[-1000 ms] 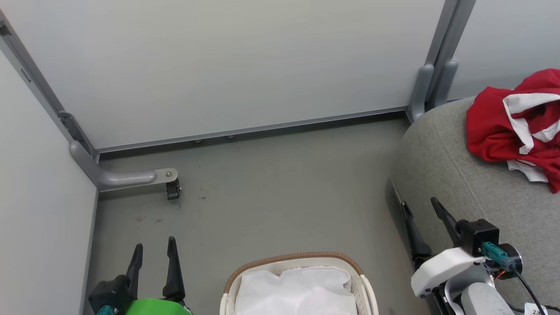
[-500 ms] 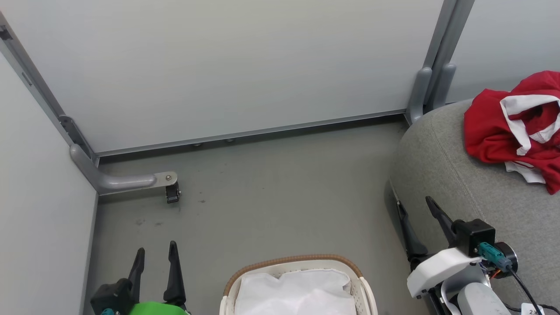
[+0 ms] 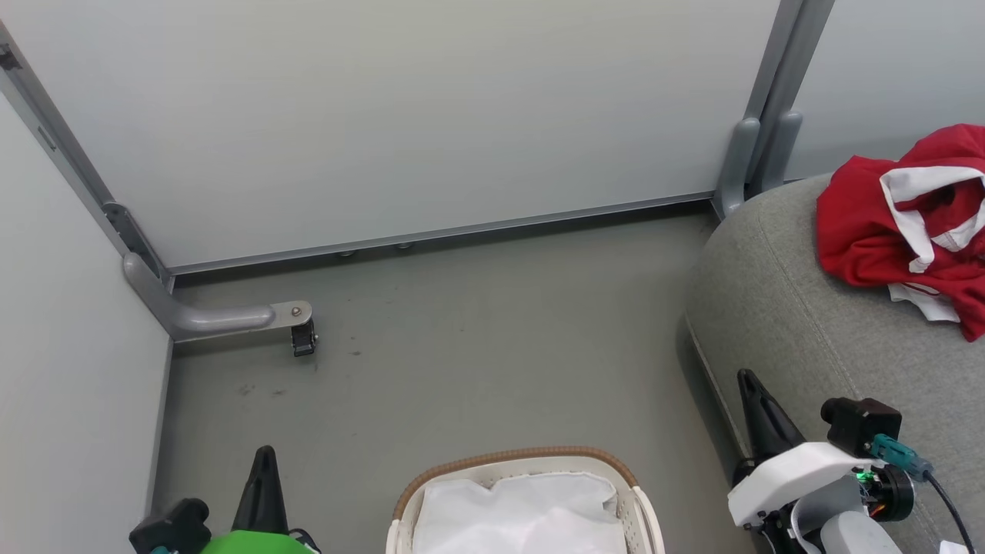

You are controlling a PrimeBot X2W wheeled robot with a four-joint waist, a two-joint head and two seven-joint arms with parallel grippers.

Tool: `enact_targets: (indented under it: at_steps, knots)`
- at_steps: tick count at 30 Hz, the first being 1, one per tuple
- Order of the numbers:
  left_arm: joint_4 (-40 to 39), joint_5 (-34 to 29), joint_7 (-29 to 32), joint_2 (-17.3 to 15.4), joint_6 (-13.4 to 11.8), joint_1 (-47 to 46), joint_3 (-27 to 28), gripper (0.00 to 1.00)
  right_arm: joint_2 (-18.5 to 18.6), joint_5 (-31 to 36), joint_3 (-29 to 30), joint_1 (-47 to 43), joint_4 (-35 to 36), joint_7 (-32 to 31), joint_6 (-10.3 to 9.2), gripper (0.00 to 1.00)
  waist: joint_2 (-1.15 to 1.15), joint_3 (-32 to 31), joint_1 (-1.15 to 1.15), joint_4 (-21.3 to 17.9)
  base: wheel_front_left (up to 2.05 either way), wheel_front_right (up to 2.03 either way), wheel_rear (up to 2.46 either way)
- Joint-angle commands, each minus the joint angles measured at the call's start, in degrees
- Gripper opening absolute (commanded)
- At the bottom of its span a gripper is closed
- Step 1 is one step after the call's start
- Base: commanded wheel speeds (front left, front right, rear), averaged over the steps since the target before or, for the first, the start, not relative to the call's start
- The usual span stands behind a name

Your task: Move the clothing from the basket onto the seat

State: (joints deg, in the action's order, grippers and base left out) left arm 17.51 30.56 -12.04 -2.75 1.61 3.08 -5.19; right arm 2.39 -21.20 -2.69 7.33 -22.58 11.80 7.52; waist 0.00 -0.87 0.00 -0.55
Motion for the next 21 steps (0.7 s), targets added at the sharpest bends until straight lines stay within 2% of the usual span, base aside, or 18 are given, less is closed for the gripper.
enact_targets:
  at_steps: [1,21]
  knots:
    - [-0.97,2.24,0.57,-0.08,0.51,-1.65,0.70,0.00,0.21,-2.55,0.46,0.64,1.32,-0.55,-0.01,0.00,0.00,0.02,0.00,0.01,0.00,0.00,0.00]
    - [-1.75,17.98,5.33,-0.11,1.98,-3.87,3.64,0.00,0.32,-20.67,2.72,0.10,3.44,-5.17,-0.01,0.00,0.00,0.20,0.00,0.11,0.00,0.00,0.00]
